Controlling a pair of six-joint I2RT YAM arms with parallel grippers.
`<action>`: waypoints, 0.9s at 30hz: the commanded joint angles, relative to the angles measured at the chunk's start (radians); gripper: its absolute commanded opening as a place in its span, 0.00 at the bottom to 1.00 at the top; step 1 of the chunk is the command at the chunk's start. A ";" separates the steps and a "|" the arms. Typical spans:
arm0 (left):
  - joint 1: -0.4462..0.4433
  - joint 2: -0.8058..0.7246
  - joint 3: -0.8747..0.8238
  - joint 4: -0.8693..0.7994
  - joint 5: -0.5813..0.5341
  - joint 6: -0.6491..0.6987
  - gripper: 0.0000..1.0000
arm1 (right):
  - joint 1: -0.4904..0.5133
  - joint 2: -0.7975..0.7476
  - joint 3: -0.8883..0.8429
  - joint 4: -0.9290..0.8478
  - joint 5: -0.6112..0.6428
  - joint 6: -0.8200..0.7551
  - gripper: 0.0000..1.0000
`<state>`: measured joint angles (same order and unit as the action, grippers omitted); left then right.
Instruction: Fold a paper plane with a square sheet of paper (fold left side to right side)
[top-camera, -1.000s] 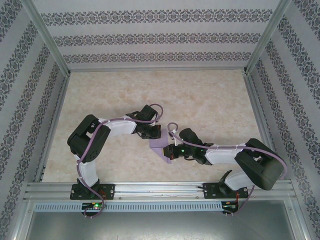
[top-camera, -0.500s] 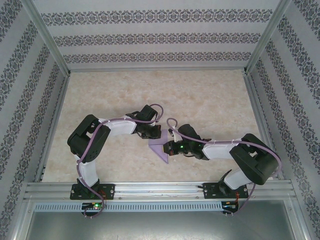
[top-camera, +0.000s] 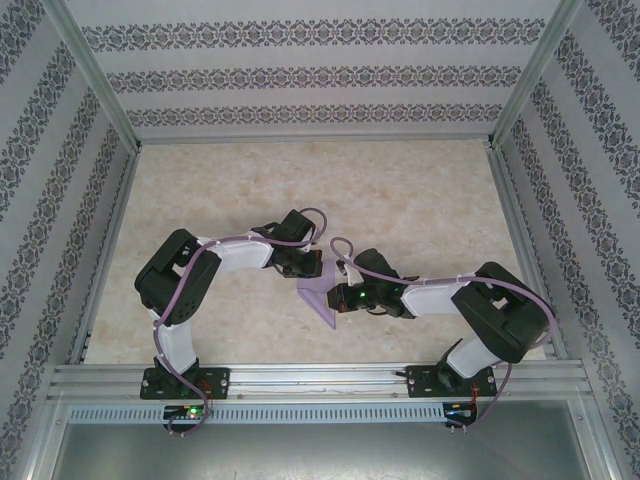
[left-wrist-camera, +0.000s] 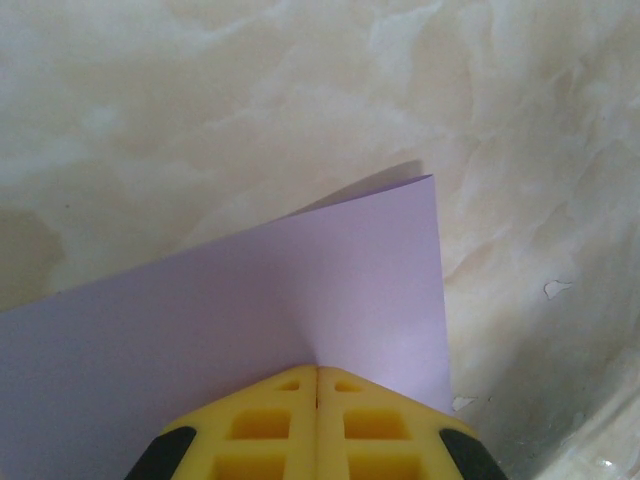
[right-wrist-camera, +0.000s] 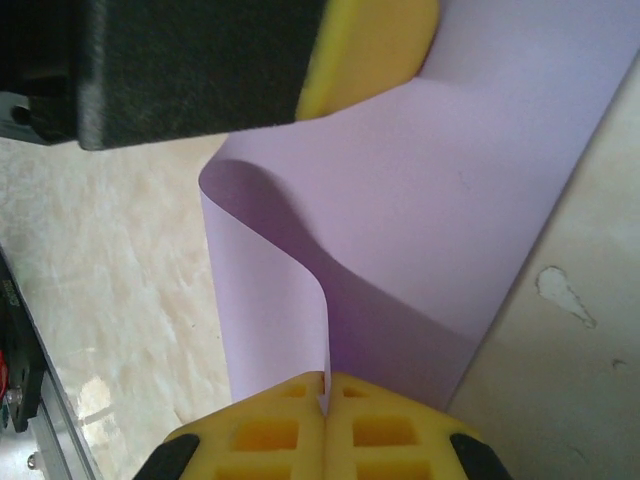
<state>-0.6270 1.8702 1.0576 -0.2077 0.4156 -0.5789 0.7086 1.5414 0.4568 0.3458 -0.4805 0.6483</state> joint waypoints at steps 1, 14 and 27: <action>-0.008 0.047 -0.025 -0.059 -0.040 0.018 0.00 | -0.007 0.016 0.018 -0.013 0.006 -0.025 0.00; -0.008 0.044 -0.027 -0.058 -0.043 0.014 0.00 | -0.006 -0.013 0.029 -0.004 -0.019 -0.039 0.00; -0.011 0.045 -0.028 -0.055 -0.044 0.011 0.00 | -0.005 0.012 0.042 -0.019 0.015 -0.047 0.00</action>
<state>-0.6273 1.8702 1.0576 -0.2077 0.4145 -0.5793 0.7086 1.5368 0.4767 0.3309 -0.4824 0.6220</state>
